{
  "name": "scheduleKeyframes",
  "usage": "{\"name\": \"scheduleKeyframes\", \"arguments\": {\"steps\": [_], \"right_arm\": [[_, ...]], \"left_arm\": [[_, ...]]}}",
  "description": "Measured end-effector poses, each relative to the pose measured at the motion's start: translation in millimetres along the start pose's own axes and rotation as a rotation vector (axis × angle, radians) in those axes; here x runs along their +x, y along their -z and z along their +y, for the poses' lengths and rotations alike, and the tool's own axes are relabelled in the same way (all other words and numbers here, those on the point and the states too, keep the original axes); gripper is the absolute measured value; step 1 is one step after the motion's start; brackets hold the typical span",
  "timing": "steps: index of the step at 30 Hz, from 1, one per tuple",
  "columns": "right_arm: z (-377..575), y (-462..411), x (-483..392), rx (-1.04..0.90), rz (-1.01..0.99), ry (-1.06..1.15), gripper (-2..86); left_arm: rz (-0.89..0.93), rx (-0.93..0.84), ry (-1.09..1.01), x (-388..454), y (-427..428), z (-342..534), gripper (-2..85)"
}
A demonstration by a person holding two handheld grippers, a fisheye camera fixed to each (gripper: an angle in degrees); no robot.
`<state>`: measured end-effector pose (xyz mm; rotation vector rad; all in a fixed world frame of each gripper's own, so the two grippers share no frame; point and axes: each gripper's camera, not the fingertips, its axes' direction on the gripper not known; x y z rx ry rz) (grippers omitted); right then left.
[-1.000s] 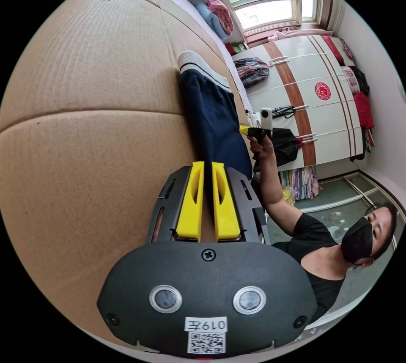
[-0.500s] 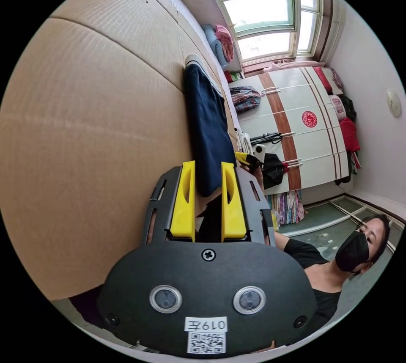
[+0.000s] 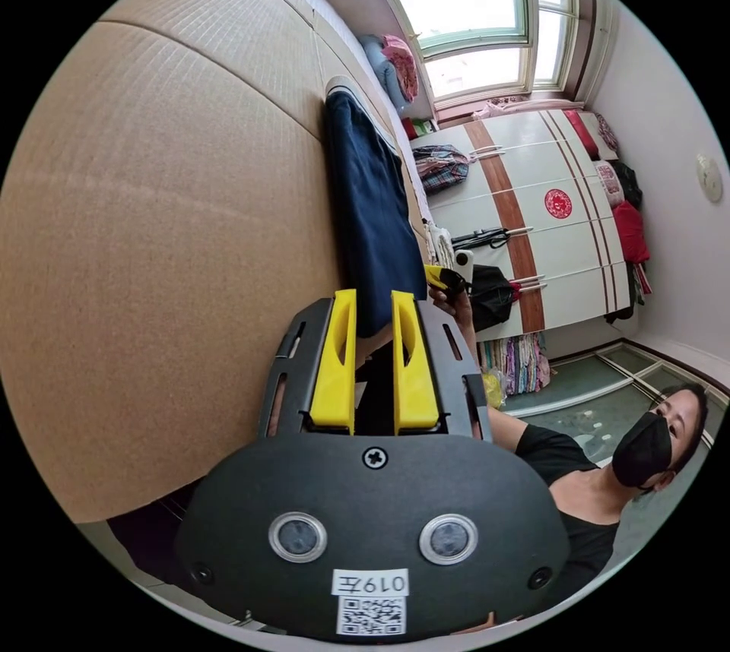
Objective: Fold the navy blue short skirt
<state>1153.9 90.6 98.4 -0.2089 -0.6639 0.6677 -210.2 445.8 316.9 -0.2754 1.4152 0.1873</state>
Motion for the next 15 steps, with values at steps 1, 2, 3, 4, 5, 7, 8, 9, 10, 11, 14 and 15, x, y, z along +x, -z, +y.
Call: {"name": "scheduleKeyframes", "arguments": {"steps": [1,2,3,4,5,7,8,9,10,11,14,15], "right_arm": [[0,0,-4,-0.005,0.011,-0.001,4.8],[-1,0,-7,-0.012,0.030,-0.004,4.6],[-1,-1,-9,-0.016,0.035,-0.002,4.6],[-2,0,-12,-0.021,0.045,-0.001,4.3],[-1,1,-15,-0.021,0.056,-0.002,4.2],[1,6,-24,0.000,0.093,0.009,4.3],[2,5,-32,-0.001,0.108,0.020,4.5],[2,4,-34,-0.007,0.106,0.022,4.7],[1,1,-37,-0.024,0.093,0.019,5.1],[0,1,-37,-0.032,0.068,0.010,5.5],[0,5,-25,-0.035,-0.062,-0.024,6.1],[0,6,-21,-0.037,-0.095,-0.034,6.1]], "left_arm": [[-0.002,-0.001,0.001,0,0,1,5.8],[-0.005,-0.003,0.000,0,1,2,5.5],[-0.008,-0.006,0.000,0,1,4,5.1],[-0.010,-0.007,0.001,0,1,4,4.9],[-0.013,-0.010,0.001,1,1,6,4.4],[-0.014,-0.013,0.000,1,2,8,3.8],[-0.018,-0.012,-0.003,1,3,9,3.5],[-0.020,-0.014,-0.005,1,3,11,3.2],[-0.018,-0.016,-0.005,1,3,11,3.0],[-0.014,-0.021,-0.006,1,3,12,2.8],[-0.009,-0.035,-0.012,1,4,12,2.4],[-0.009,-0.041,-0.011,1,4,12,2.2]]}}
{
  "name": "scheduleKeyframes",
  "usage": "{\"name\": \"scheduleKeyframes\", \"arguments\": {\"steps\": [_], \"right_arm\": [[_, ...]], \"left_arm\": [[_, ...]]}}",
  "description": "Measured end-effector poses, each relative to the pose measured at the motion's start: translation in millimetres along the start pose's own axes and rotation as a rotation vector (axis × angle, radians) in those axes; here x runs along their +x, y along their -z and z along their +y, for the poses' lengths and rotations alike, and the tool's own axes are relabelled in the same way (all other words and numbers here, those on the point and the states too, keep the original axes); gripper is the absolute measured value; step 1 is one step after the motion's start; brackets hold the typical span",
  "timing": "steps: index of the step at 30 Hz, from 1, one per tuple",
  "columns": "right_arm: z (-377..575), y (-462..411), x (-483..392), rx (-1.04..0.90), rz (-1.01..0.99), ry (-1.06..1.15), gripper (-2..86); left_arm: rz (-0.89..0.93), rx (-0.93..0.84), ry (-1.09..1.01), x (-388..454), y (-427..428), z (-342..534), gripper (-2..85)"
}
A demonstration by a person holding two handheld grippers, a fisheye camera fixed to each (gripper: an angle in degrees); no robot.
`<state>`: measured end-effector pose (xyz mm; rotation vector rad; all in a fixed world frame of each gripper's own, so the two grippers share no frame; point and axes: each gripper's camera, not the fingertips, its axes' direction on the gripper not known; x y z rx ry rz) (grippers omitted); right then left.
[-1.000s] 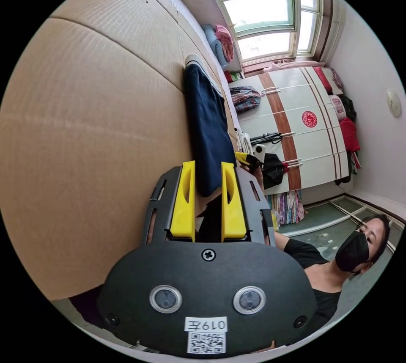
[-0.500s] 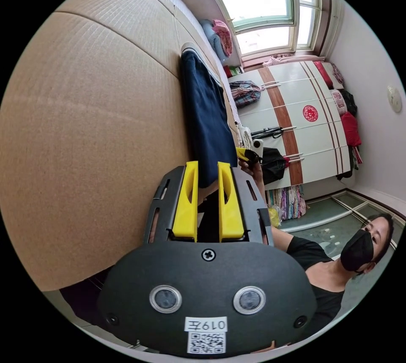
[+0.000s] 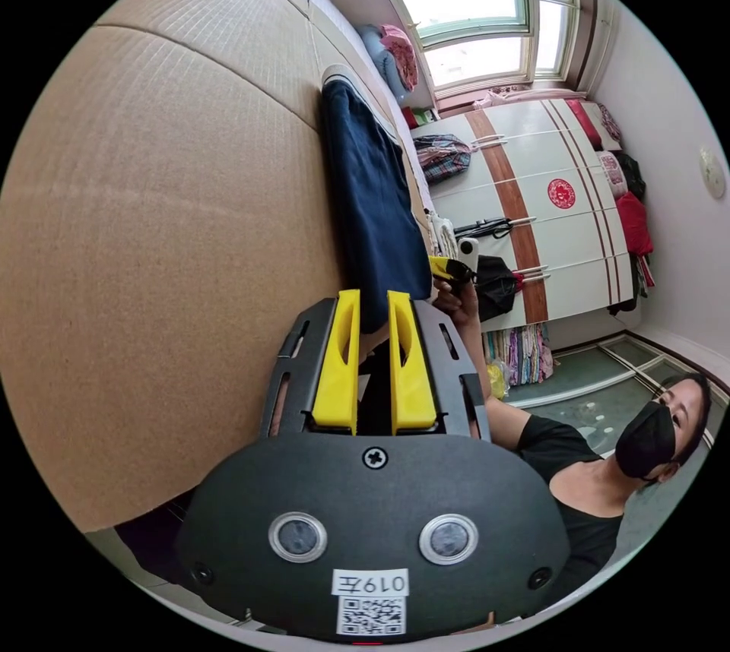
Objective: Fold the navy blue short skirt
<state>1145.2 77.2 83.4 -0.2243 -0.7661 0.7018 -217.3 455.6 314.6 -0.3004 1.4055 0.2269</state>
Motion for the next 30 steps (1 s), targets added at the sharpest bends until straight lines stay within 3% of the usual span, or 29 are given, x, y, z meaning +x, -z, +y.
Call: {"name": "scheduleKeyframes", "arguments": {"steps": [10,19,30], "right_arm": [[10,10,-7,0.023,0.013,-0.006,0.8],[22,9,-46,0.033,0.219,0.050,-0.7],[51,8,-66,0.027,0.123,0.045,8.2]], "left_arm": [[0.006,-0.011,0.015,-6,7,-1,1.7],[-0.037,0.007,0.030,-8,16,1,2.7],[0.061,0.066,0.051,-19,45,-17,8.3]]}}
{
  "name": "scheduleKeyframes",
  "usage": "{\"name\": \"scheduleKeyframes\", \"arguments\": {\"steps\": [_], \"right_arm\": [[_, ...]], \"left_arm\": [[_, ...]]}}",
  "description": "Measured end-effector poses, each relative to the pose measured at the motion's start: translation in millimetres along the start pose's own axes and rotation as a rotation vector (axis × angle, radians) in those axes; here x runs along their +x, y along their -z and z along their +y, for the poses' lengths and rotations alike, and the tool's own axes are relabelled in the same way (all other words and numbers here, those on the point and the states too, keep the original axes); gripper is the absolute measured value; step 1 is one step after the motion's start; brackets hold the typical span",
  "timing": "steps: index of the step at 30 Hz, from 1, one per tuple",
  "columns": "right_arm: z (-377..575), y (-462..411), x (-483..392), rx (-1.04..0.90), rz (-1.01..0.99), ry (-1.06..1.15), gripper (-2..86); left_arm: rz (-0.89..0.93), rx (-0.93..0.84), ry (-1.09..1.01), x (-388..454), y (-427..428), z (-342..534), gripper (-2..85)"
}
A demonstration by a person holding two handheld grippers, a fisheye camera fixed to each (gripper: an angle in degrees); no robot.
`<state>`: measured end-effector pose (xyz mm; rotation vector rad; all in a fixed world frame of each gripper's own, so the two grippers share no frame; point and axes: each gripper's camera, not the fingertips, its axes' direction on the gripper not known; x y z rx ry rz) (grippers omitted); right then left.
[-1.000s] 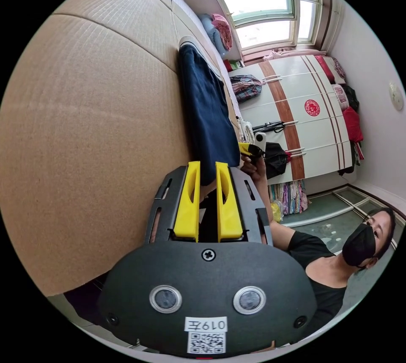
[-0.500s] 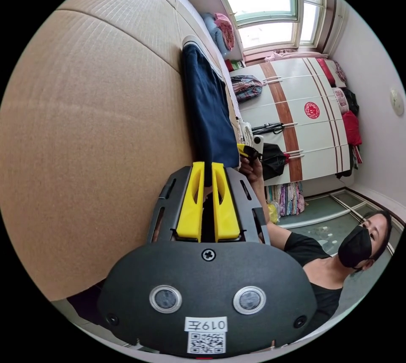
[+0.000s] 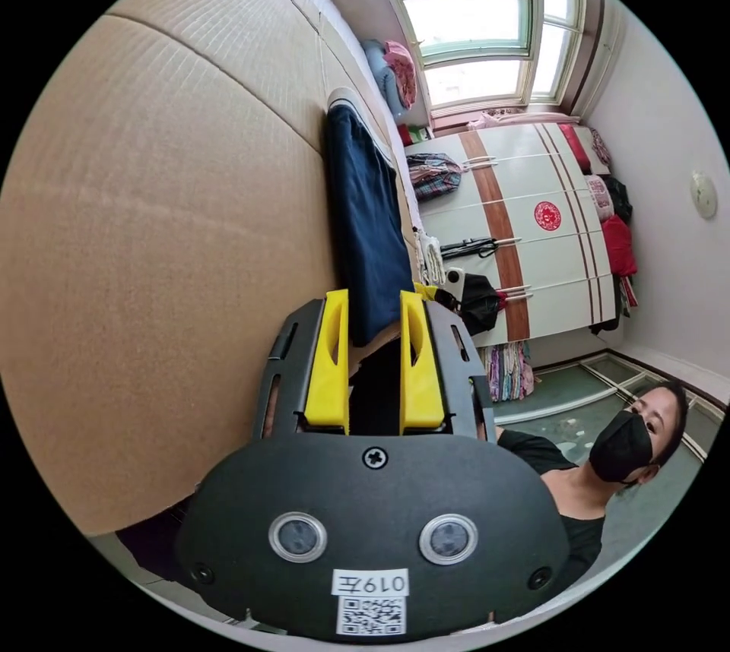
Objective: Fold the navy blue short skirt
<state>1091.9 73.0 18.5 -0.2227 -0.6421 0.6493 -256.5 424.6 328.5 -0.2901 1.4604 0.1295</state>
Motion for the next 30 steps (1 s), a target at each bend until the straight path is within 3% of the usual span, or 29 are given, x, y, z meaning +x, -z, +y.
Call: {"name": "scheduleKeyframes", "arguments": {"steps": [15,30], "right_arm": [[26,0,-32,-0.010,0.154,0.050,-0.6],[63,15,-27,0.019,0.094,0.043,5.0]], "left_arm": [[-0.170,-0.053,0.050,5,1,-59,2.7],[-0.033,-0.092,-0.012,11,29,-34,8.4]]}}
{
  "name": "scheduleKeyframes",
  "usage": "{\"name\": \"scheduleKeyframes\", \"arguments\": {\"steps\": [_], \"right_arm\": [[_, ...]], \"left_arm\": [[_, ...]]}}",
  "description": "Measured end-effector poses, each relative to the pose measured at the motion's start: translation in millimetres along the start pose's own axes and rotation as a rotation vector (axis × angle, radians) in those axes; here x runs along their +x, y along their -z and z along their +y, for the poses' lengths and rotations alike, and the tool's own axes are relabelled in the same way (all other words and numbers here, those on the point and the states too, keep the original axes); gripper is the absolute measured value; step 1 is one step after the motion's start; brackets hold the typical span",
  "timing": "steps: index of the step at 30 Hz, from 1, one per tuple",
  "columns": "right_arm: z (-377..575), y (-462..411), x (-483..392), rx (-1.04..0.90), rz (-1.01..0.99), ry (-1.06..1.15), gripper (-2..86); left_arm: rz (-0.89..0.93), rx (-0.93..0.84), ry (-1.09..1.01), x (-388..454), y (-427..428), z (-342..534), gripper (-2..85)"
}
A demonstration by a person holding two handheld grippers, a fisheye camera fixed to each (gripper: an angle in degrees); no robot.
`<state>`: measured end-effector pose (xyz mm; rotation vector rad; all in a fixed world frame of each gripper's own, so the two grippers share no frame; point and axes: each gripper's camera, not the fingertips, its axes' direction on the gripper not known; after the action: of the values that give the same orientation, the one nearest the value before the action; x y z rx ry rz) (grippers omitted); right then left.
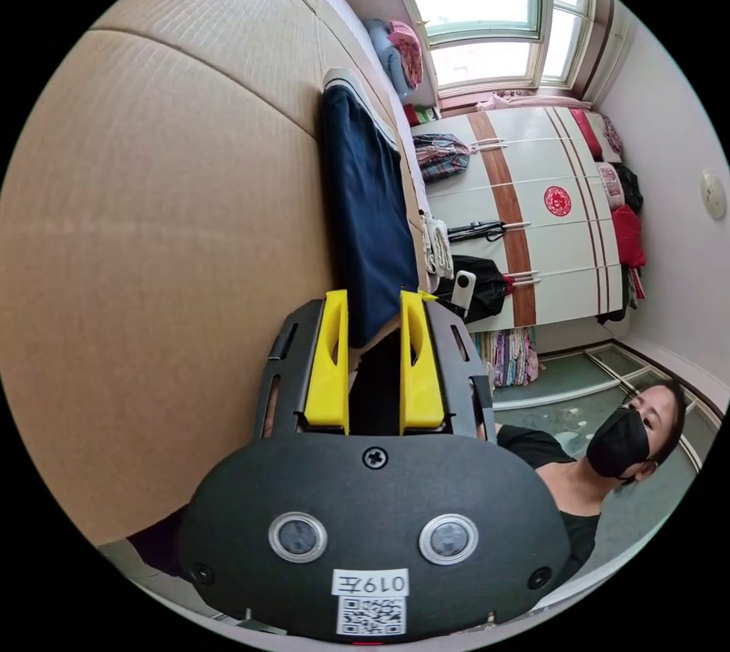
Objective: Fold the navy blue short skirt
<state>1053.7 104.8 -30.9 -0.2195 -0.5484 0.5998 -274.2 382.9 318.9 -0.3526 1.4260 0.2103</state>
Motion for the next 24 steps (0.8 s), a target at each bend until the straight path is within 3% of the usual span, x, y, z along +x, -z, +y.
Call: {"name": "scheduleKeyframes", "arguments": {"steps": [11,24], "right_arm": [[14,9,-1,-0.009,0.057,0.032,-0.9],[51,-2,13,-0.002,0.041,0.049,2.6]], "left_arm": [[-0.107,-0.026,-0.018,21,20,1,2.5],[-0.083,-0.090,-0.081,56,41,-1,5.9]]}}
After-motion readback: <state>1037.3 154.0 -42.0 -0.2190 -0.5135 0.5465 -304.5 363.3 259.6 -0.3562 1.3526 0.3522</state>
